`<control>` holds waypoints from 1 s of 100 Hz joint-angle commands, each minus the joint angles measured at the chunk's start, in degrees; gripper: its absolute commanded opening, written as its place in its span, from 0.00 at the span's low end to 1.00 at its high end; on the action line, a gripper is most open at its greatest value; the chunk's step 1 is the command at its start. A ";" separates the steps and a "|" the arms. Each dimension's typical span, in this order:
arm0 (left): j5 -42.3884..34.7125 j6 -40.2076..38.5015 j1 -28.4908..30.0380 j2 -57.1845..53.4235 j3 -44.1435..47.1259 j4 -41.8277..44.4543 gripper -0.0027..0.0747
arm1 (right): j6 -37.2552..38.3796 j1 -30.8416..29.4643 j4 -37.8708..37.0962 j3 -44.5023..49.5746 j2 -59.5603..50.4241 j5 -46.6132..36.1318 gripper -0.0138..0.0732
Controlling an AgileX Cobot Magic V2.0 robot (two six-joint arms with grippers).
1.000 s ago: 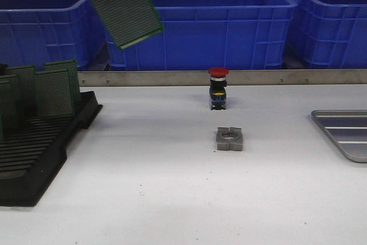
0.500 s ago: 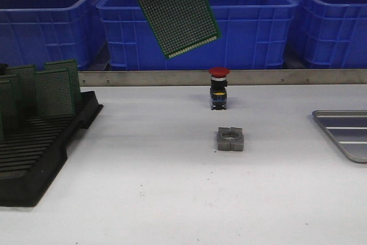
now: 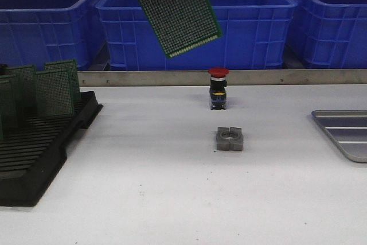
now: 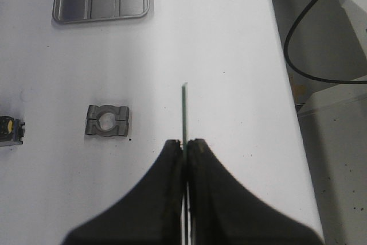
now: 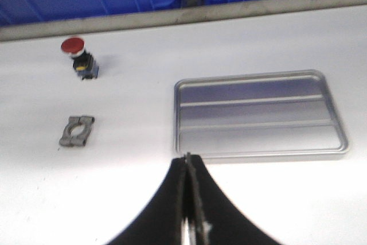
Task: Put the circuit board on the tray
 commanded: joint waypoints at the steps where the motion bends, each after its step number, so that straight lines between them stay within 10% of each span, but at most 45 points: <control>1: 2.30 -0.72 -0.47 -2.78 -1.90 -3.98 0.01 | -5.89 0.19 5.21 -3.16 3.97 -1.27 0.08; 34: 2.30 -0.72 -0.47 -2.78 -1.90 -3.95 0.01 | -10.02 0.19 11.30 -3.23 9.54 -0.97 0.12; 65: 2.30 -0.72 -0.47 -2.78 -1.90 -3.95 0.01 | -9.97 0.19 11.58 -3.23 9.54 -0.37 0.65; 77: 2.30 -0.72 -0.47 -2.78 -1.90 -3.95 0.01 | -10.60 0.19 14.04 -3.23 9.54 -1.37 0.72; 100: 2.30 -0.72 -0.47 -2.78 -1.90 -3.95 0.01 | -37.24 0.19 32.83 -3.23 11.10 -2.83 0.72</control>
